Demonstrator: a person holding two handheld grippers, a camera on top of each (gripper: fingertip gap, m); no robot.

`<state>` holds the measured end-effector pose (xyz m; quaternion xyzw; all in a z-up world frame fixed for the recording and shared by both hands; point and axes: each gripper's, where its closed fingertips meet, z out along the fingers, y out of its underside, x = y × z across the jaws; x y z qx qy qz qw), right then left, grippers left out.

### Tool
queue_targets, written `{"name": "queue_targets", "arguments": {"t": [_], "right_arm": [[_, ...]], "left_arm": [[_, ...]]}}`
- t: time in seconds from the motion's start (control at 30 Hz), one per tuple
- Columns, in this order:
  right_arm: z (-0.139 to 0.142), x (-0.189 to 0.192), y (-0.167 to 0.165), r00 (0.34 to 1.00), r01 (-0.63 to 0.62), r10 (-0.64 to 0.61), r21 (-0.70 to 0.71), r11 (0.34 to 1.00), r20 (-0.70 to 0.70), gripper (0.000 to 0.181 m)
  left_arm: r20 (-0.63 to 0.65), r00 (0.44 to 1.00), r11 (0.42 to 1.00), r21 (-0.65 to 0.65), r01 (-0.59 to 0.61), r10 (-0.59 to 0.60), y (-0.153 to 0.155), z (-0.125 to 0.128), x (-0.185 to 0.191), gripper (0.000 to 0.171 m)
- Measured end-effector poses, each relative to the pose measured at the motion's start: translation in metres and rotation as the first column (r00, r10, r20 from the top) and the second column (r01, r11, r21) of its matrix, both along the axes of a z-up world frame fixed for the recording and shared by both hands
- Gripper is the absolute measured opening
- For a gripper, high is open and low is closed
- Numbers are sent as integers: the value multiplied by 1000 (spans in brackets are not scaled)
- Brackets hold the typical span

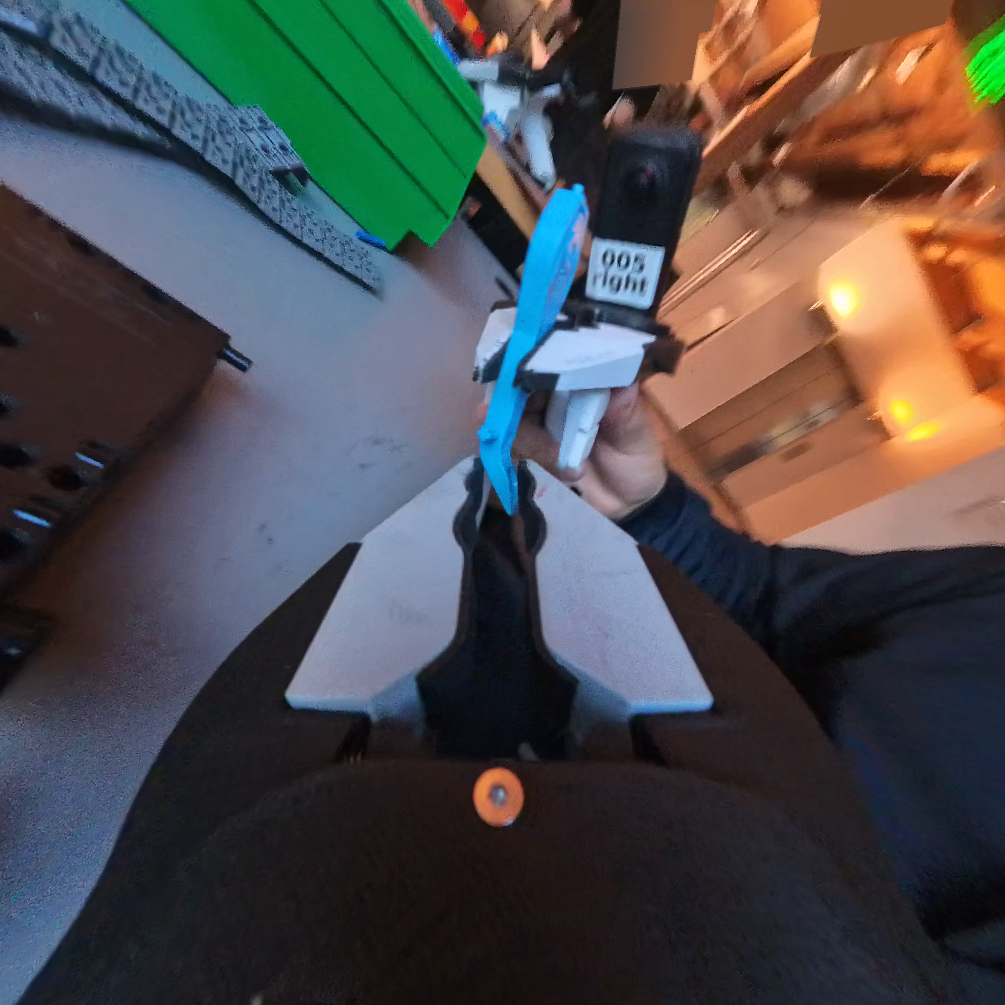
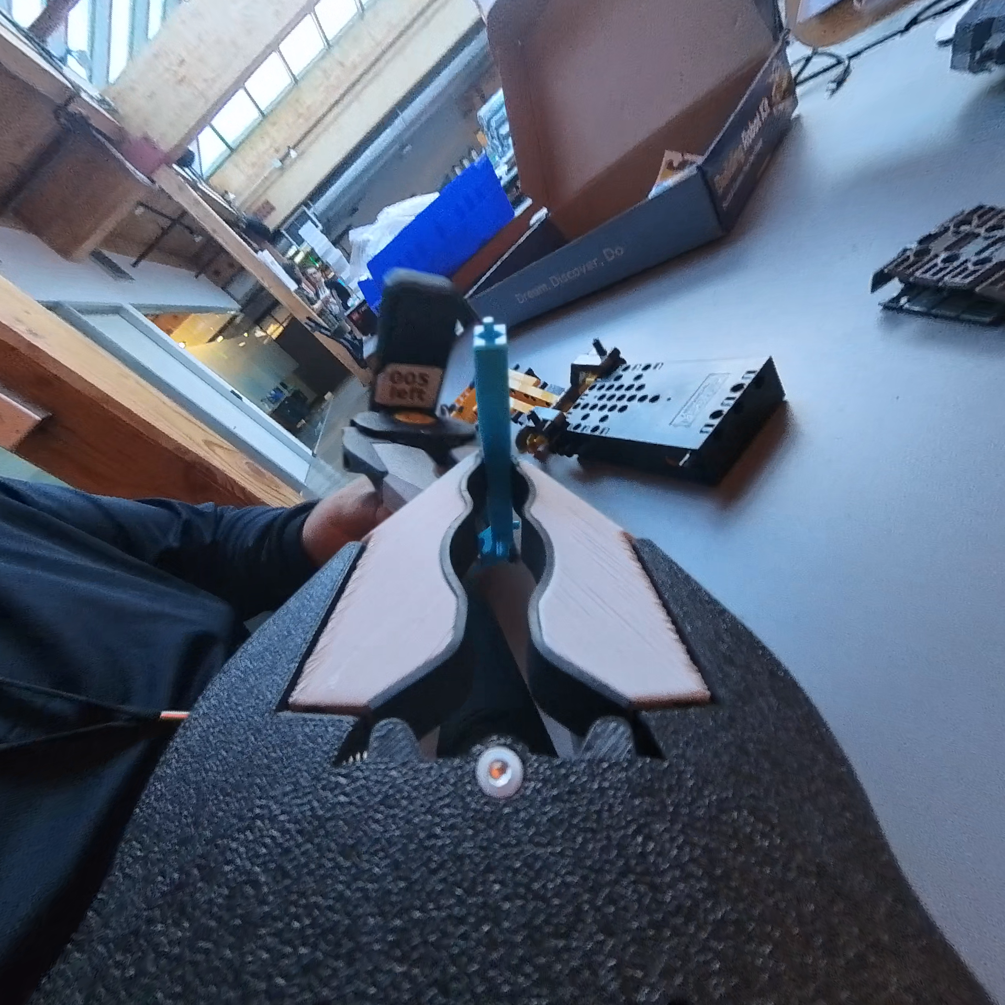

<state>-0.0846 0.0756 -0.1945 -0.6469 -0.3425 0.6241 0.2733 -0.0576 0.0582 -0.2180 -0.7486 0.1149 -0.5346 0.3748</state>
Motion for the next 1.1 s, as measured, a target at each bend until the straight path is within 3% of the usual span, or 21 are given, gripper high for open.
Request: {"name": "queue_targets", "arguments": {"t": [0.1, 0.2, 0.33, 0.43, 0.5, 0.57, 0.77, 0.9, 1.1], "right_arm": [[-5, 4, -1, 999, -24, 25, -27, 999, 26, 5], [-1, 8, -1, 999, -40, 39, -73, 997, -4, 5], [1, 7, -10, 996, -91, 90, -96, 991, -14, 4], [-6, 2, -26, 988, -150, 153, -77, 986, 28, 4], [-15, -3, -37, 978, -189, 192, -50, 981, 85, 5], [-22, -6, -47, 966, -222, 222, -19, 975, 133, 5], [-35, 4, -36, 949, -207, 168, 125, 970, 268, 9], [-7, 14, -26, 974, -183, 146, 219, 958, 171, 16], [-1, 12, -31, 979, -189, 149, 349, 918, 139, 12]], "left_arm": [[-173, 985, 993, 119, 14, 7, -1, 0, -8, 11], [-246, 968, 983, 186, 9, 38, 2, 5, -19, 12], [-263, 963, 973, 230, 0, 62, 13, 20, -32, 18], [-187, 980, 977, 188, 97, -61, 11, 32, -23, 27], [-130, 979, 973, 152, 173, -154, 6, 37, -13, 30], [-133, 968, 961, 150, 233, -214, 0, 34, -6, 11], [-241, 953, 949, 208, 238, -186, -3, 20, -10, 8], [-307, 934, 927, 262, 267, -182, -6, 19, -9, 8], [-366, 908, 898, 298, 323, -205, -12, 17, -5, 7]]}}
